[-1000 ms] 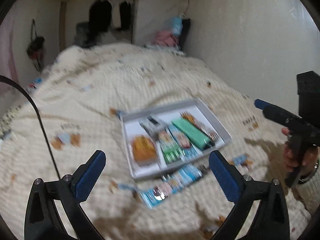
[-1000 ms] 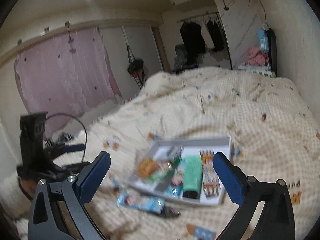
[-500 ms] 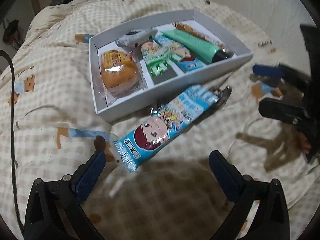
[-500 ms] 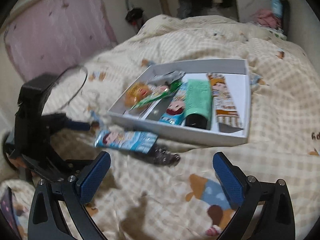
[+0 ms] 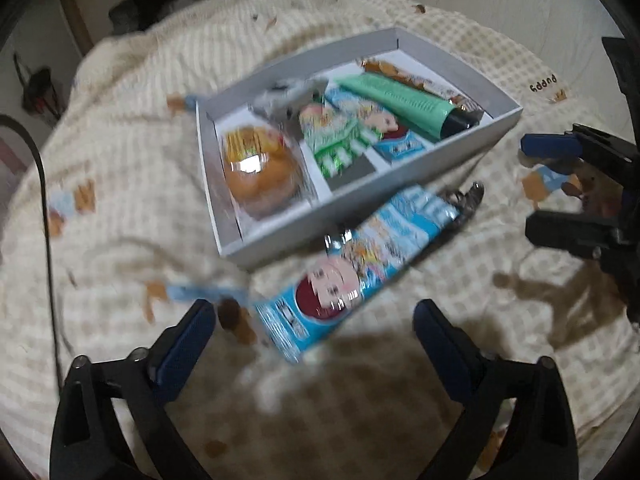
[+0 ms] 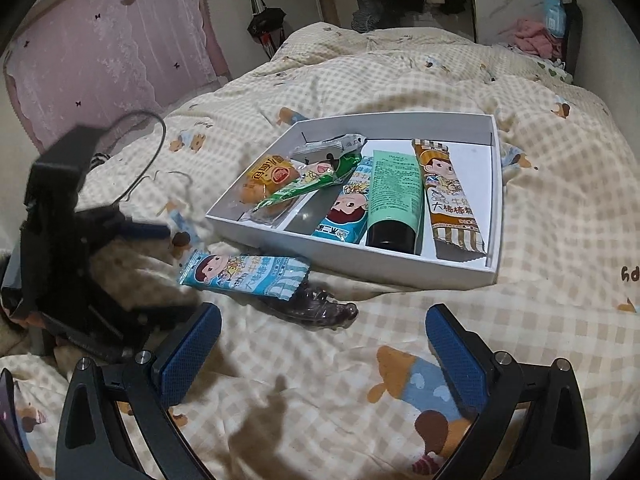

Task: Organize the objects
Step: 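Grasp the blue wrapped snack stick beside the tray with the left gripper, then lift the blue snack stick with the left gripper, then hold the blue stick with the left gripper while the right gripper grasps the clear hair clip, then carry the blue stick with the left gripper while the right gripper carries the clip over the tray, then lower the blue stick into the tray with the left gripper while the right gripper lowers the clip, then open both grippers and withdraw them from the tray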

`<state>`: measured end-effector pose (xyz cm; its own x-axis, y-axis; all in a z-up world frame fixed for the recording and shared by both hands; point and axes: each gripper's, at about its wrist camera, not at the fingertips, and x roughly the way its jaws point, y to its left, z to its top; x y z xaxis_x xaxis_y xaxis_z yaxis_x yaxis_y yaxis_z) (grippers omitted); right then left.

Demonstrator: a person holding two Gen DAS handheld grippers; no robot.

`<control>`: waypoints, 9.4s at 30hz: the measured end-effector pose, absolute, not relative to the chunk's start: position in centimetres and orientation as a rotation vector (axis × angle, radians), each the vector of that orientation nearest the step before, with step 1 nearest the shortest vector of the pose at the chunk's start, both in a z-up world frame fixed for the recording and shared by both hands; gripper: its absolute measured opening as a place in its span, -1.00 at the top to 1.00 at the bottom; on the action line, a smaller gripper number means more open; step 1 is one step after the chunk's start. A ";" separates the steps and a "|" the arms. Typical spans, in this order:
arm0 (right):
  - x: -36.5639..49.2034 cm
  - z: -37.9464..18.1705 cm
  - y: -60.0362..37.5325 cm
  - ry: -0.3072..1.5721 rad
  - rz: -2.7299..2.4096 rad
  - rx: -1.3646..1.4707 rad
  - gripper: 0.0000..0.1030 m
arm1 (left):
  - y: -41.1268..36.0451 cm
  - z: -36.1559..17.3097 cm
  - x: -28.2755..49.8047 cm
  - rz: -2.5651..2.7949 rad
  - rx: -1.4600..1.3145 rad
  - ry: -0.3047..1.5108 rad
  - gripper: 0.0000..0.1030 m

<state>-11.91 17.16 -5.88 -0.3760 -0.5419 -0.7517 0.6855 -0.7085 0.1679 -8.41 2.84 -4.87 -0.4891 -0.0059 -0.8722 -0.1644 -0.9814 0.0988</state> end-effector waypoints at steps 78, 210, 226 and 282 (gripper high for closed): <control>-14.1 -5.2 14.8 0.483 -2.049 1.099 -0.10 | -1.5 -5.3 -9.7 2.365 -1.501 -0.598 0.75; -22.9 -5.6 18.5 -0.489 -2.087 1.106 0.67 | -0.6 -4.7 -18.2 2.583 -1.174 -0.526 0.75; -22.6 -5.7 17.5 -0.352 -2.169 1.073 0.66 | 0.2 -4.6 -18.4 2.612 -1.192 -0.446 0.71; -11.8 -0.9 20.2 0.099 -2.223 0.776 -1.00 | -2.4 -1.0 -8.4 2.899 -1.227 -0.196 -0.99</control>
